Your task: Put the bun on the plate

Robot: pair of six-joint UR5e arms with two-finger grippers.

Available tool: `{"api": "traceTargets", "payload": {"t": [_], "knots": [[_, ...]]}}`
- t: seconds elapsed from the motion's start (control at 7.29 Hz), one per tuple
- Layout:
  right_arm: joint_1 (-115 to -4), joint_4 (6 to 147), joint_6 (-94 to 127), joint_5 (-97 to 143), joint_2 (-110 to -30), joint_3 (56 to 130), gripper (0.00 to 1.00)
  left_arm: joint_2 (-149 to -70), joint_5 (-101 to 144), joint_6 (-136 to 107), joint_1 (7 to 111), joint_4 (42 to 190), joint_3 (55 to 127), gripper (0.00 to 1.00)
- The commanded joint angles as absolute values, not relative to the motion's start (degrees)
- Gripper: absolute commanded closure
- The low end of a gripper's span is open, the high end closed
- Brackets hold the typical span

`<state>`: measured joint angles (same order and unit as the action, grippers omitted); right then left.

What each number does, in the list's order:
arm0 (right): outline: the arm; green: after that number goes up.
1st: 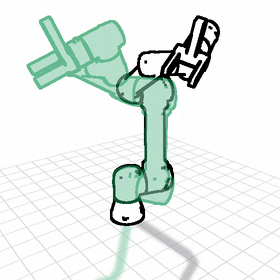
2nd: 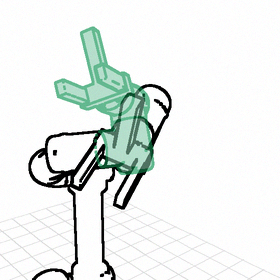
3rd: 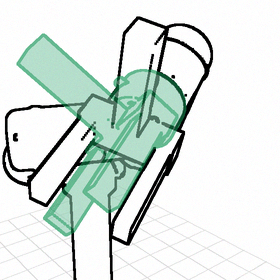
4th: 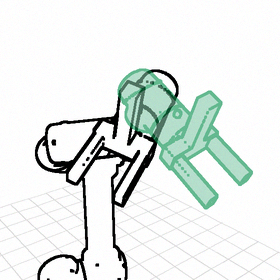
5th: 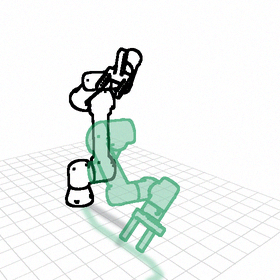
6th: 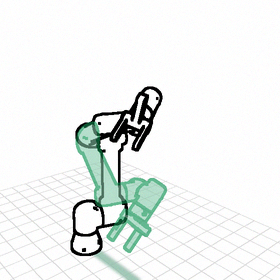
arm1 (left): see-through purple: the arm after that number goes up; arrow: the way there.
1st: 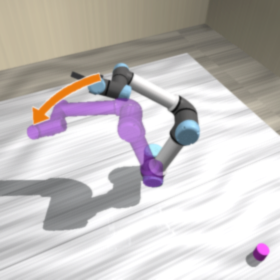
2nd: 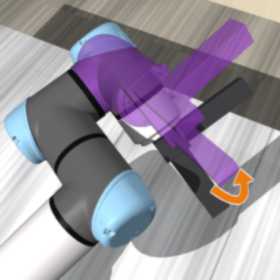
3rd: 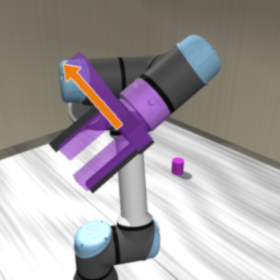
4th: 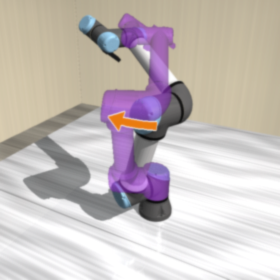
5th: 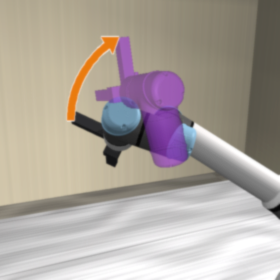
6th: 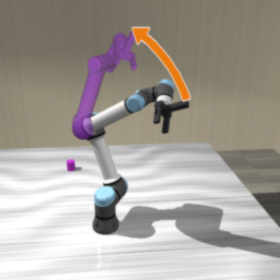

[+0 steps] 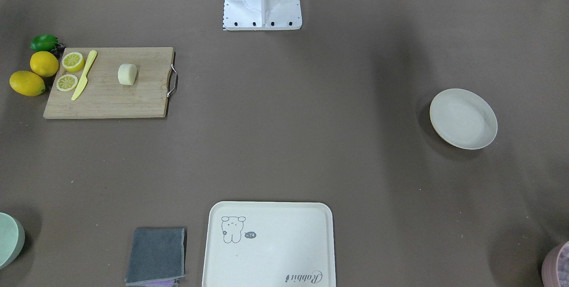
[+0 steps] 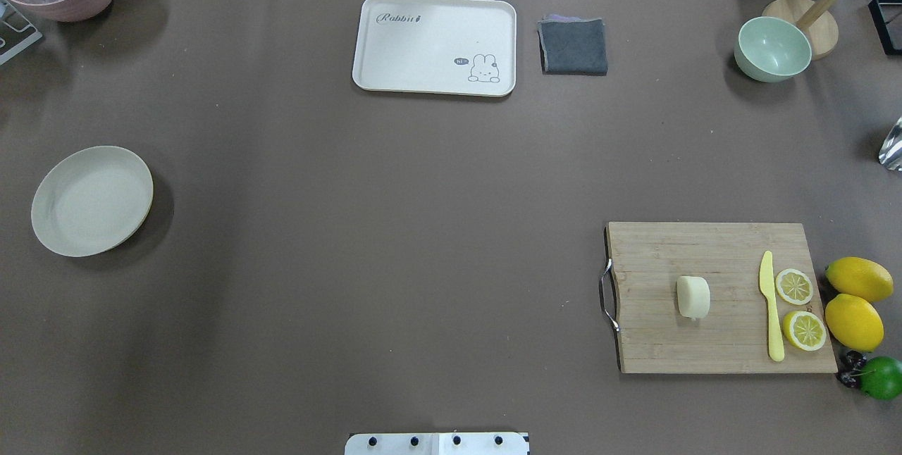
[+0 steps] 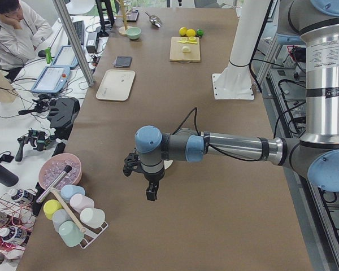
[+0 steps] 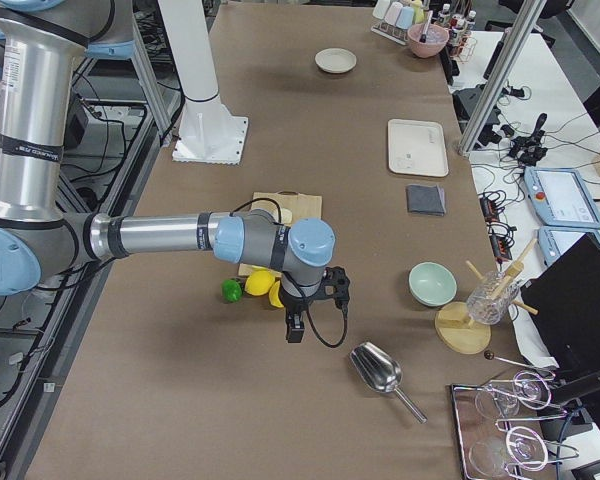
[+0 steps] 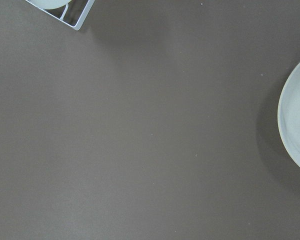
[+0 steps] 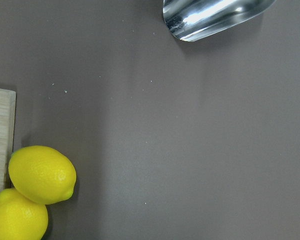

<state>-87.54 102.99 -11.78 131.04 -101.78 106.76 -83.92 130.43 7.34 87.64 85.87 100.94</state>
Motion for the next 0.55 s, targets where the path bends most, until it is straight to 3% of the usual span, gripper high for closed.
{"api": "traceTargets", "payload": {"t": [0.0, 0.41], "knots": [[-87.54, 102.92, -11.78, 131.04, -101.78, 106.79, 0.00, -83.94, 130.43, 7.56, 87.71, 85.96, 101.07, 0.02], [-87.54, 102.57, -11.78, 131.04, -101.69, 107.14, 0.00, -83.94, 130.61, 7.56, 87.71, 85.87, 102.56, 0.02]]}}
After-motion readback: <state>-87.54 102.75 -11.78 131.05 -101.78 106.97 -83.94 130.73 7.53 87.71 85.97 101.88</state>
